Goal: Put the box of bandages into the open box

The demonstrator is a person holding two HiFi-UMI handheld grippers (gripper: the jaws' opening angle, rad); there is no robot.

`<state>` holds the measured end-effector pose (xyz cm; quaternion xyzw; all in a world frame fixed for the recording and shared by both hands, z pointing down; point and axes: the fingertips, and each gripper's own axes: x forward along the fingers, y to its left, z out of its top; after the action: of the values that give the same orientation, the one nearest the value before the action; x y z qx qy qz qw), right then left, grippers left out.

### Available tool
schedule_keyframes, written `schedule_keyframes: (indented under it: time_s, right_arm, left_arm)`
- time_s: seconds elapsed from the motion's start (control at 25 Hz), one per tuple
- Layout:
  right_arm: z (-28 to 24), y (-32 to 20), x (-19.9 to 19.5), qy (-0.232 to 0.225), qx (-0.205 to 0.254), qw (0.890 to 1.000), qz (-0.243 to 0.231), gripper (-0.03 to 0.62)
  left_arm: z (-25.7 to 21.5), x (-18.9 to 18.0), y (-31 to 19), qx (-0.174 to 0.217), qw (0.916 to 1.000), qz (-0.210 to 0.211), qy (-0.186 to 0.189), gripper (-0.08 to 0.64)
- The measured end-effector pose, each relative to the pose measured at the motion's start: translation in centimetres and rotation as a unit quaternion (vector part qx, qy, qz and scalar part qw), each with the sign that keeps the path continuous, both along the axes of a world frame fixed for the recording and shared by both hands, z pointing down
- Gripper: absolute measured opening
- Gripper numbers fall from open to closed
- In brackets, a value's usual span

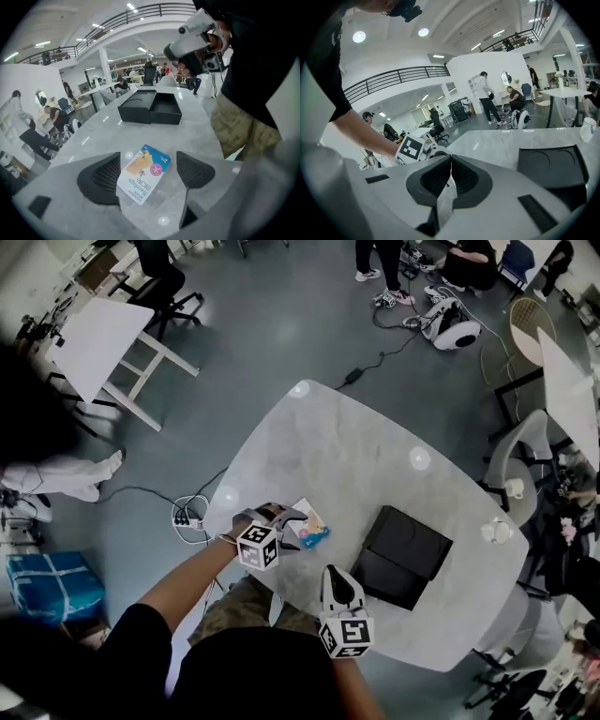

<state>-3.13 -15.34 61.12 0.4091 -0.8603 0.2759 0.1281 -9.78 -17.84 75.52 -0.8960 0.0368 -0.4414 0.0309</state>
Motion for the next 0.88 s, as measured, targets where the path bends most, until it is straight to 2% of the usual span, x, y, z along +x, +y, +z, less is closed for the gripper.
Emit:
schedule_keyframes:
  time_s: [0.08, 0.2, 0.4, 0.6, 0.72, 0.88]
  right_arm:
    - [0.6, -0.1, 1.2, 0.005, -0.009, 1.0, 0.015, 0.012]
    - [1.5, 0.2, 3.0, 0.01, -0.024, 0.998, 0.052, 0.012]
    - [1.3, 0.8, 3.1, 0.018, -0.028, 0.996, 0.08, 0.012]
    - [1.0, 0.8, 3.6, 0.025, -0.03, 0.993, 0.107, 0.012]
    - [1.4, 0.9, 4.0, 0.029, -0.036, 0.991, 0.123, 0.012]
    - [1.9, 1.1, 3.3, 0.03, -0.042, 0.99, 0.13, 0.012]
  left_arm:
    - [0.9, 0.6, -0.7, 0.005, 0.9996, 0.023, -0.015, 0.374]
    - [2.7, 2.1, -0.9, 0.006, 0.9959, 0.081, -0.041, 0.383]
    - [4.4, 3.2, 0.1, 0.012, 0.9806, 0.182, -0.073, 0.402]
    - [7.0, 2.7, -0.3, 0.003, 0.9706, 0.214, -0.109, 0.411]
    - [8.4, 1.8, -0.5, -0.003, 0.9605, 0.238, -0.144, 0.419]
    - [8.9, 1.1, -0.3, -0.006, 0.9502, 0.265, -0.164, 0.422]
